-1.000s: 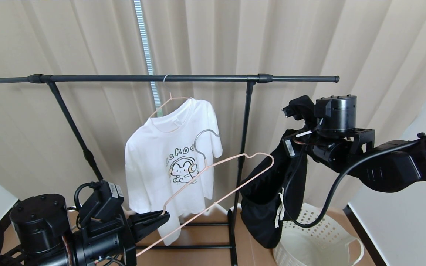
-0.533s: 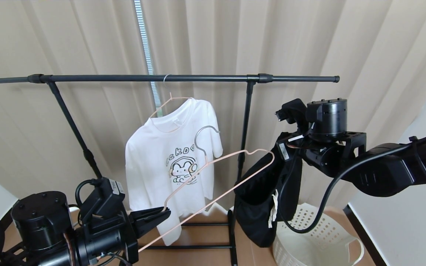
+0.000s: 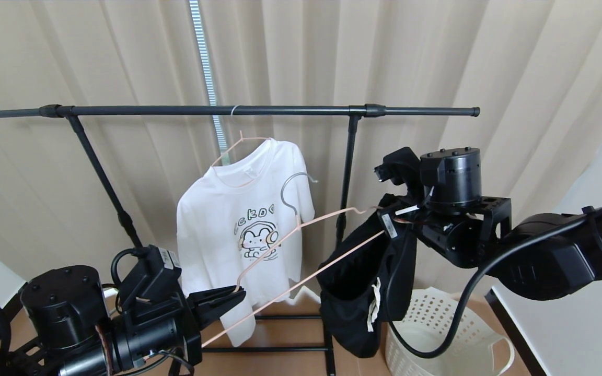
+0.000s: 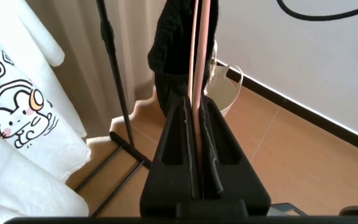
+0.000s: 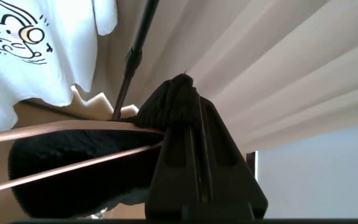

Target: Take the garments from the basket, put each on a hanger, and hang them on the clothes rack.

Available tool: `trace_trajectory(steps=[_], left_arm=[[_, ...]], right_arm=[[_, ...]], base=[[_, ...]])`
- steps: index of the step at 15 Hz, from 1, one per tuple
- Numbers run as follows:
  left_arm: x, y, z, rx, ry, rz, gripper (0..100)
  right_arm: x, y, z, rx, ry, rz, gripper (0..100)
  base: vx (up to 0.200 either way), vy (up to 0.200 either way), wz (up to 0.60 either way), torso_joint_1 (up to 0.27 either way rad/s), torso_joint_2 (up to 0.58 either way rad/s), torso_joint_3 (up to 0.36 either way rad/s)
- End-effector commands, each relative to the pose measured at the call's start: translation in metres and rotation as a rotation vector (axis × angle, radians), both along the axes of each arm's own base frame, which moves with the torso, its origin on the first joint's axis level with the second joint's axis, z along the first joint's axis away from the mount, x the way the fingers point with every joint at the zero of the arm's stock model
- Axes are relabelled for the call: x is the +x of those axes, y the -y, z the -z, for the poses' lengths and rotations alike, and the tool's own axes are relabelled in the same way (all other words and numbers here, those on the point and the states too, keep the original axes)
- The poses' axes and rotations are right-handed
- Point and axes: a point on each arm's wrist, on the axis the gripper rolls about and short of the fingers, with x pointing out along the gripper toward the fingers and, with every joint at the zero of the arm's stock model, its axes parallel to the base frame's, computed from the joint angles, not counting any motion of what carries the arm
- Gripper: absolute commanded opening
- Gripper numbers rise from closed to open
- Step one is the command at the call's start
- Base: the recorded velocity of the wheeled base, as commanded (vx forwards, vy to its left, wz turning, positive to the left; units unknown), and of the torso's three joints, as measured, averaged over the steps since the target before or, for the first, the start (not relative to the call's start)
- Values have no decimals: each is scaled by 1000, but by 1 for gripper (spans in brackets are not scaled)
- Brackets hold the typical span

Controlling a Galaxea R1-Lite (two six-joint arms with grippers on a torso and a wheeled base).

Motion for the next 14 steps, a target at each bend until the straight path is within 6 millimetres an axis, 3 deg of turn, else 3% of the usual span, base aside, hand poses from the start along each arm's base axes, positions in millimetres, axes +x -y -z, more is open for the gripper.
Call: trace_trajectory(steps=[1, 7, 14], left_arm=[[1, 0, 0, 0, 1, -4, 0], [2, 0, 2, 6, -3, -26, 0], [3, 1, 1, 4, 1, -24, 0]], right_arm=[[-13, -5, -9, 18, 17, -32, 0], [-47, -22, -20, 35, 40, -93, 0], [-68, -47, -20, 97, 32, -169, 0]], base=[[0, 0, 0, 0, 0, 0], [0, 0, 0, 0, 0, 0], [0, 0, 0, 0, 0, 0]])
